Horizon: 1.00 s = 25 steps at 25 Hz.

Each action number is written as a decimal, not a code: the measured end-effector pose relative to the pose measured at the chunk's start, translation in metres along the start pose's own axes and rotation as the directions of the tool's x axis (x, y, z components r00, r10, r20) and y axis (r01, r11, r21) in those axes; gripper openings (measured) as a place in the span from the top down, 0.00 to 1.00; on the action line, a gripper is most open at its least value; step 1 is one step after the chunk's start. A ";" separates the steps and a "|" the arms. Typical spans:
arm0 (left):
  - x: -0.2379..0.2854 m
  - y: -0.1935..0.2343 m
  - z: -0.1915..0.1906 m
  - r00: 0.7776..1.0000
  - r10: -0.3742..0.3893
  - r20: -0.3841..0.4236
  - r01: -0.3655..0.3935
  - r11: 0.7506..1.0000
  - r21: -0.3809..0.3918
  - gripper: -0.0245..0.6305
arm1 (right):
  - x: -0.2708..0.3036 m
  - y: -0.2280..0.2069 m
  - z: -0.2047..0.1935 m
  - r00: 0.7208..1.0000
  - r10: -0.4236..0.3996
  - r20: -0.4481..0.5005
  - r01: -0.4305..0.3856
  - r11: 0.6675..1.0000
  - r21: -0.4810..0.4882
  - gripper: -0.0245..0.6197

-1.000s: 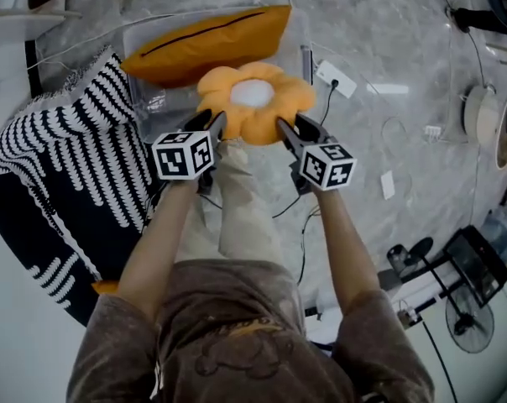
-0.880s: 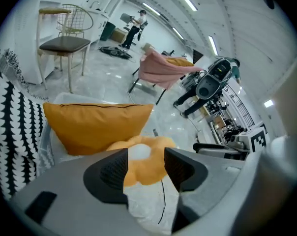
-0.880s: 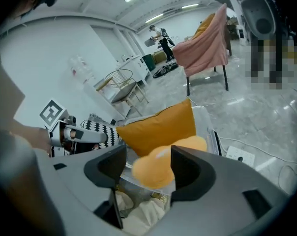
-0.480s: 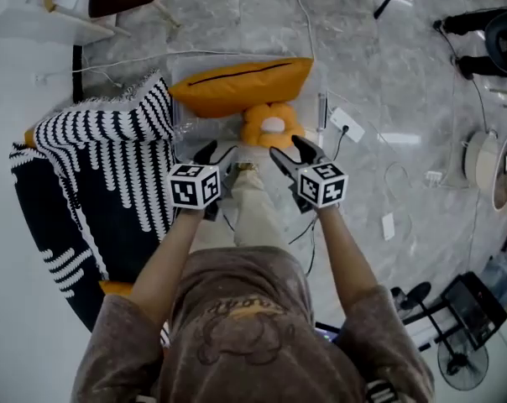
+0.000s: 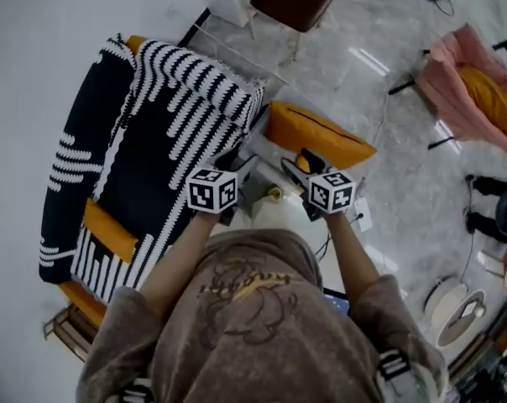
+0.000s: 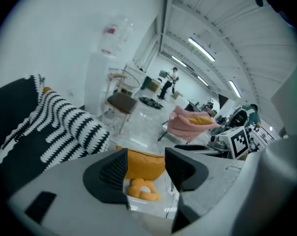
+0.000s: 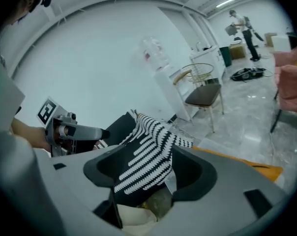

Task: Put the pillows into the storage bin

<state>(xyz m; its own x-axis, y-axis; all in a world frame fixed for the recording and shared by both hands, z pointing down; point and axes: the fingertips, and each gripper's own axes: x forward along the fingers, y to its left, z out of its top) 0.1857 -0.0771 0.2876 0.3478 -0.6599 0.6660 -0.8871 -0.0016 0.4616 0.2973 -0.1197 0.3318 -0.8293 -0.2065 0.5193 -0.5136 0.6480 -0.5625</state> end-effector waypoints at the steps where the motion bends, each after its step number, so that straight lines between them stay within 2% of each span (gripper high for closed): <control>1: -0.024 0.019 0.007 0.999 0.033 0.043 -0.032 0.999 -0.025 0.62 | 0.017 0.023 0.010 0.999 0.036 -0.020 -0.036 0.999 -0.028 0.52; 3: -0.075 0.058 0.016 0.988 0.100 0.122 -0.089 0.992 -0.091 0.62 | 0.051 0.074 0.024 0.992 0.106 -0.066 -0.110 0.991 -0.072 0.52; 6: -0.155 0.113 0.008 0.957 0.198 0.211 -0.156 0.967 -0.202 0.62 | 0.099 0.164 0.020 0.966 0.212 -0.146 -0.230 0.966 -0.120 0.52; 10: -0.259 0.175 -0.030 0.887 0.341 0.311 -0.233 0.913 -0.334 0.62 | 0.156 0.280 -0.005 0.908 0.340 -0.246 -0.385 0.908 -0.164 0.52; 13: -0.338 0.222 -0.068 0.837 0.426 0.344 -0.275 0.870 -0.410 0.62 | 0.196 0.370 -0.033 0.867 0.404 -0.292 -0.465 0.866 -0.185 0.52; 18: -0.441 0.278 -0.135 0.773 0.529 0.349 -0.325 0.804 -0.499 0.62 | 0.236 0.493 -0.087 0.804 0.463 -0.373 -0.560 0.802 -0.210 0.52; 20: -0.479 0.299 -0.162 0.733 0.583 0.350 -0.344 0.762 -0.549 0.62 | 0.253 0.535 -0.107 0.770 0.487 -0.412 -0.599 0.773 -0.207 0.52; 25: -0.560 0.340 -0.228 0.601 0.733 0.319 -0.366 0.607 -0.706 0.62 | 0.286 0.621 -0.164 0.646 0.509 -0.570 -0.714 0.666 -0.215 0.52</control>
<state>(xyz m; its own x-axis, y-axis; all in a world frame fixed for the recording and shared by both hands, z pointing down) -0.2410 0.4632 0.2054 -0.5376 -0.6374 0.5520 -0.4514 0.7705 0.4501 -0.2225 0.3434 0.2365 -0.6712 0.6138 0.4157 0.2972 0.7365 -0.6076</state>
